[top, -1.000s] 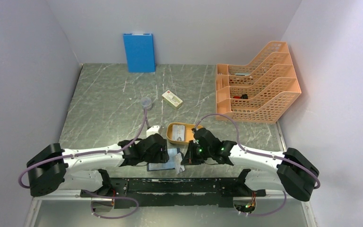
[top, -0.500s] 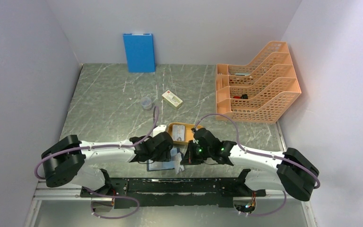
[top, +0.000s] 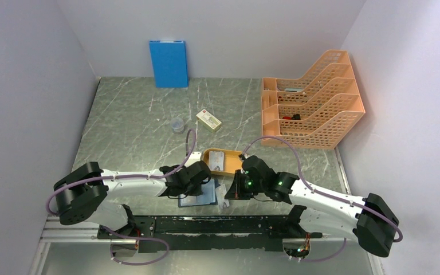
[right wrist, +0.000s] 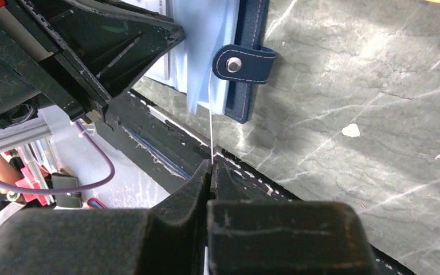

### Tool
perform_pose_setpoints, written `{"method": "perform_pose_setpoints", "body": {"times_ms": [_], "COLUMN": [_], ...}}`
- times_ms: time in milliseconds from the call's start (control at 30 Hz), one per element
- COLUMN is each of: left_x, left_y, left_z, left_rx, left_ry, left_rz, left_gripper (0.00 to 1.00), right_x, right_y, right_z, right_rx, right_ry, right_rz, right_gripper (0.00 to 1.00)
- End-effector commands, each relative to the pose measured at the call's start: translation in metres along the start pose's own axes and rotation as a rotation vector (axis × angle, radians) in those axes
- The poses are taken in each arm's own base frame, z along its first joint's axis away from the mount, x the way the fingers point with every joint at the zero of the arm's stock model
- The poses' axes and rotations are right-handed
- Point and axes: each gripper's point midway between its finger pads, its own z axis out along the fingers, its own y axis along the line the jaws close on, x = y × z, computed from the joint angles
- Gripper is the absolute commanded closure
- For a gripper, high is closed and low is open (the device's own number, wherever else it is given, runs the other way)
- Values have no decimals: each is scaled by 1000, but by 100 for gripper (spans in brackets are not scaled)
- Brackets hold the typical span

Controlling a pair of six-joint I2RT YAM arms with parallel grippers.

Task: Put the credit cards into the card holder
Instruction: Turn over the card slot in the card holder.

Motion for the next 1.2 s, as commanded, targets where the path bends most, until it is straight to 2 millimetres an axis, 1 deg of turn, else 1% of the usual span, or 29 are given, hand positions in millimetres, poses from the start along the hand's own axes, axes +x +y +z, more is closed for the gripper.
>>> {"method": "perform_pose_setpoints", "body": {"times_ms": [0, 100, 200, 300, 433, 800, 1000, 1167], "left_x": [15, 17, 19, 20, 20, 22, 21, 22], "left_y": [24, 27, 29, 30, 30, 30, 30, 31], "left_z": [6, 6, 6, 6, 6, 8, 8, 8], "left_rx": [-85, -91, -91, -92, -93, -94, -97, -98], "left_ry": [30, 31, 34, 36, 37, 41, 42, 43], "left_rz": [25, 22, 18, 16, 14, 16, 15, 12], "left_gripper": [88, 93, 95, 95, 95, 95, 95, 95], "right_x": [-5, -3, -2, 0, -3, -7, -4, 2], "right_y": [2, 2, 9, 16, 20, 29, 29, 24], "right_z": [-6, -5, -2, 1, 3, -1, 0, 2], "right_rx": [18, 15, -25, -58, -66, -99, -105, -99], "right_ry": [-18, -12, 2, 21, 22, 5, 19, 41], "right_rz": [-24, -25, -24, -24, -23, -32, -39, -41], "right_gripper": [100, 100, 100, 100, 100, 100, 100, 100]}}
